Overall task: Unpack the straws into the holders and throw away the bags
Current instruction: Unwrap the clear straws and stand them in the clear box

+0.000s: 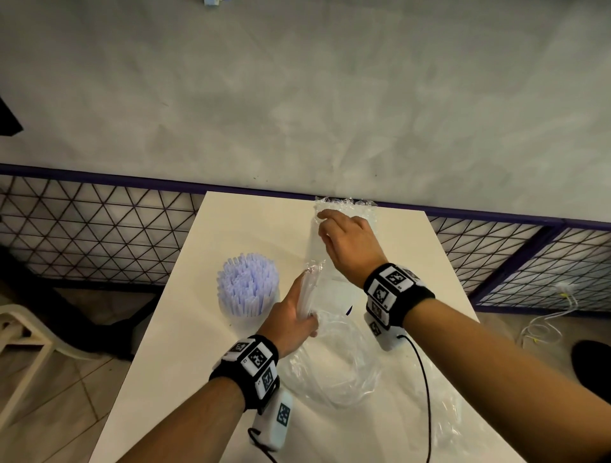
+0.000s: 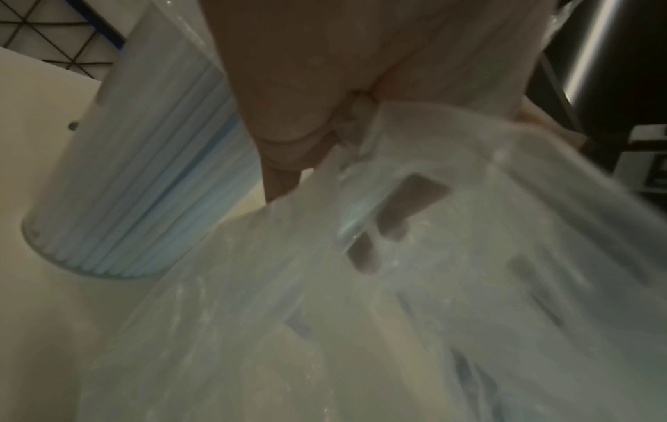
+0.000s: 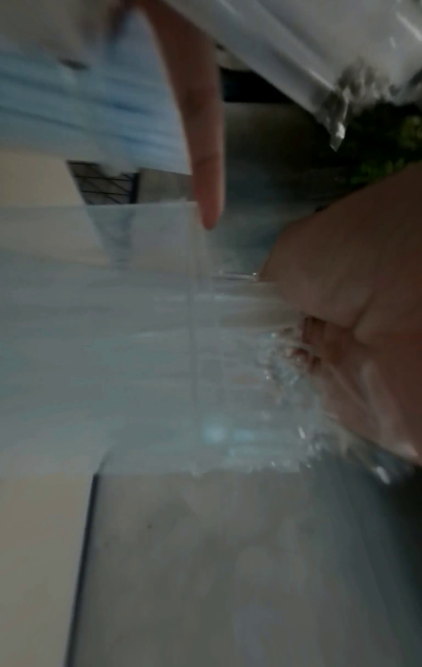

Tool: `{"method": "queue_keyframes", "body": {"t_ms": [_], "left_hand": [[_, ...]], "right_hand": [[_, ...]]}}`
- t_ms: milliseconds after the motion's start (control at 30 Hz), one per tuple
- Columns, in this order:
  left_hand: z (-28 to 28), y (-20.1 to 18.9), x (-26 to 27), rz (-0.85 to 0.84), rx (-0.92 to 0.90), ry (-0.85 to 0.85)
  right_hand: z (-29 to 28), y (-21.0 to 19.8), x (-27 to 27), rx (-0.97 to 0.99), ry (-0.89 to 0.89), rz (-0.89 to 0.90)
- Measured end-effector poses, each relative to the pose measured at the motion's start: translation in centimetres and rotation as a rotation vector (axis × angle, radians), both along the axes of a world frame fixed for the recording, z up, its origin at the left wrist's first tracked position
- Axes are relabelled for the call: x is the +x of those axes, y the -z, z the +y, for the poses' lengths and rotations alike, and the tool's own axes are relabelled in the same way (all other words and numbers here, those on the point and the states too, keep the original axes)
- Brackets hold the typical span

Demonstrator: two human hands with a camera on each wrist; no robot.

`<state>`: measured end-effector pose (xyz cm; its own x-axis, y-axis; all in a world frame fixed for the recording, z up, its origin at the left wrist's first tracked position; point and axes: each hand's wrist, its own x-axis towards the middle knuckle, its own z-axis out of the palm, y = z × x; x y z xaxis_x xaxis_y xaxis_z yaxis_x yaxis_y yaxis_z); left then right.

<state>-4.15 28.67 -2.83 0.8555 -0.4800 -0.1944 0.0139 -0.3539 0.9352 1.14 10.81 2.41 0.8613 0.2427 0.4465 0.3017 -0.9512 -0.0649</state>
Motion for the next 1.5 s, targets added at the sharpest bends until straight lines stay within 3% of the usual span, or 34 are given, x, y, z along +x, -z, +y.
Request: {"method": "queue_keyframes", "body": {"t_ms": [133, 300, 367, 533, 567, 667, 833, 933, 1033, 1133, 1233, 1367, 1500], "left_hand": [[-0.1, 0.0, 0.0, -0.001, -0.003, -0.021], [-0.3, 0.3, 0.0, 0.008, 0.003, -0.043], [-0.3, 0.4, 0.0, 0.011, -0.035, -0.045], [0.0, 0.6, 0.0, -0.008, -0.046, -0.061], [0.1, 0.4, -0.1, -0.010, -0.057, -0.058], [0.2, -0.5, -0.7, -0.053, -0.048, -0.002], [1.2, 0.1, -2.1, 0.008, -0.001, 0.107], [2.5, 0.4, -2.7, 0.047, 0.097, 0.249], [3.6, 0.4, -3.2, 0.014, 0.278, 0.384], [3.9, -0.7, -3.4, -0.108, 0.403, 0.393], [3.6, -1.3, -2.9, -0.206, 0.277, 0.265], [2.5, -0.6, -2.1, -0.212, 0.084, 0.073], [1.1, -0.7, -1.3, -0.256, 0.127, 0.056]], "right_hand": [[-0.9, 2.2, -2.1, -0.287, 0.038, 0.104], [-0.8, 1.5, -2.6, -0.365, 0.016, 0.266], [-0.8, 0.5, -2.7, -0.275, -0.021, 0.300], [0.5, -3.1, -5.1, 0.323, -0.129, 0.168], [0.8, -3.7, -5.9, 0.458, -0.187, 0.241], [2.3, -4.5, -8.0, 0.779, -0.246, 0.681], [2.9, -0.9, -8.7, 0.743, -0.173, 0.826], [3.2, -0.2, -9.2, 0.635, -0.225, 0.888], [3.1, 0.4, -9.7, 0.611, -0.207, 0.855], [1.9, 0.2, -9.3, 0.674, -0.149, 0.818], [0.3, -2.4, -8.6, 0.674, -0.153, 0.749], [-2.3, -9.1, -7.8, 0.723, -0.169, 0.642], [-4.4, -14.0, -6.9, 0.798, -0.168, 0.449]]}}
